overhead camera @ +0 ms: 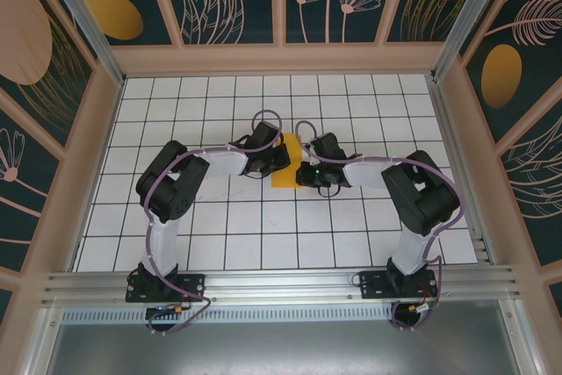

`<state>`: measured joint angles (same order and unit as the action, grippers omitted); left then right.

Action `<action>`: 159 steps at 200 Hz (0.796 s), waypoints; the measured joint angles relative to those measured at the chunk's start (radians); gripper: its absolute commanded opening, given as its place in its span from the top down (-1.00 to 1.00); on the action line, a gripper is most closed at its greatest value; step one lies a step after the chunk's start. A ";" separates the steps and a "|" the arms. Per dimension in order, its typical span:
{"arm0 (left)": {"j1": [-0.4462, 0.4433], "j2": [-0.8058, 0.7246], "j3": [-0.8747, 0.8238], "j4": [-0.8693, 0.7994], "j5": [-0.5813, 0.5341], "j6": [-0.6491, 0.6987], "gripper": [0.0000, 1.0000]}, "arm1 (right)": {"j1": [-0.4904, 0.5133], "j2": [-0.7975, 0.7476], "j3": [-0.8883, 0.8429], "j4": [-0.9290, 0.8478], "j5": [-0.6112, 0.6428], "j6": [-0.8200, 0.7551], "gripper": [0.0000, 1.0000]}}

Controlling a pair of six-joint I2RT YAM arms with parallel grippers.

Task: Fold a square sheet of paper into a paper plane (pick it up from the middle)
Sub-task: Fold the triangle a second time at the center of the table.

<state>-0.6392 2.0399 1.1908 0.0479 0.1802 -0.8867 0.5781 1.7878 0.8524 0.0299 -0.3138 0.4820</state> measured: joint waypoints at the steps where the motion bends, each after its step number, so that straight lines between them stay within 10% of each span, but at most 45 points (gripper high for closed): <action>1: 0.000 0.000 0.000 -0.001 -0.001 0.000 0.95 | 0.000 0.000 0.000 0.000 0.000 0.000 0.93; 159: 0.080 -0.072 -0.124 0.074 -0.027 0.056 0.87 | 0.001 -0.049 -0.048 0.021 -0.077 0.058 0.90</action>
<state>-0.5594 1.9675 1.0672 0.1219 0.1528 -0.8303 0.5789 1.7390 0.8040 0.0509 -0.3904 0.5404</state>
